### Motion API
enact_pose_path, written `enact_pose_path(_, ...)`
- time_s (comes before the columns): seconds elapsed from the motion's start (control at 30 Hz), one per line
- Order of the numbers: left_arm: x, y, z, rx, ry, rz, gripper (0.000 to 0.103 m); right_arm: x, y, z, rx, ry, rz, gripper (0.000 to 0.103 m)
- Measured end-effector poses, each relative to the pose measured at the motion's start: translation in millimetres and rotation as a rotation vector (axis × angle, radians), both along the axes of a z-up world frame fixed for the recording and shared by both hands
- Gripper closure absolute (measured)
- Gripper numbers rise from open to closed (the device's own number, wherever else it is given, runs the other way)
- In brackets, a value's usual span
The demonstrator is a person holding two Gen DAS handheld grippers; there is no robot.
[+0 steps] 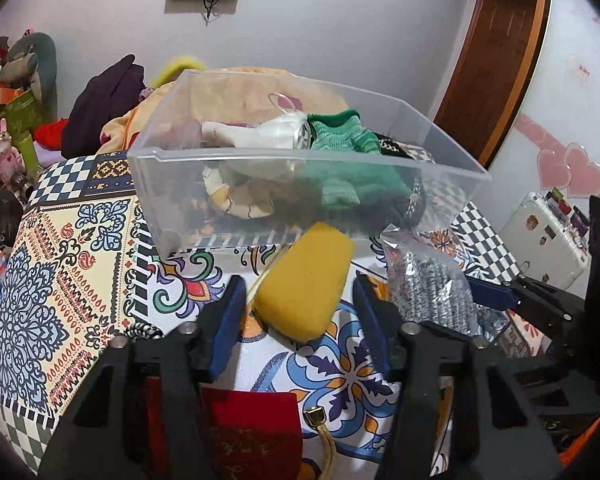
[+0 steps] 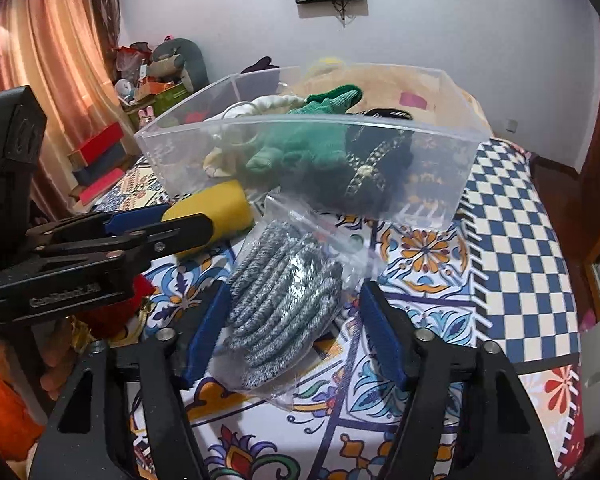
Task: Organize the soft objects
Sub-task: 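Grasp the bagged steel scrubber with the right tool while the left grasps the yellow sponge, then carry the scrubber and sponge into the clear box and open both tools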
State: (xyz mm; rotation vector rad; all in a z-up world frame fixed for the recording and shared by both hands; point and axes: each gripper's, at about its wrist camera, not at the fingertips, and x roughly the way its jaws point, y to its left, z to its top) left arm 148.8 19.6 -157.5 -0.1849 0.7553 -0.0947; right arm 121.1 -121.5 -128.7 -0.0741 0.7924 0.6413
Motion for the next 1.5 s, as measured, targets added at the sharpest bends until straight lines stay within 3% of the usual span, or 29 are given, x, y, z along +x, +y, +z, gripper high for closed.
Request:
enact_pose_path(0.2, -4.1, -3.4, -0.8, 0.008, -0.022, -0.004, 0.065, -2.7, -2.2, 0.4, 0.014, -0.005, 0.013, 0.068)
enact_pose_path(0.4, -18.3, -5.9, 4.7, 0.024, -0.058, -0.005, 0.067, -6.4, -9.8, 4.6, 0.028, -0.026, 0.010, 0.078)
enact_pose_path(0.77, -38.6, 9.0, 34.1, -0.002, -0.147, 0.009, 0.067, -19.4, -22.6, 34.6, 0.070, -0.117, -0.002, 0.079)
enact_pose_path(0.93, -43.8, 15.3, 54.1, 0.031, -0.210, 0.040, 0.067, -18.4, -29.1, 53.6, 0.082, -0.175, -0.023, 0.079)
enact_pose_path(1.23, -30.0, 32.8, 85.5, 0.032, -0.286, 0.110, 0.066, -0.8, -29.4, 85.1, 0.073, -0.294, -0.073, 0.079)
enact_pose_path(1.5, -3.0, 51.7, 83.2, 0.069, -0.266, 0.168, 0.066, 36.0, -23.5, 87.0, 0.049, -0.300, -0.122, 0.079)
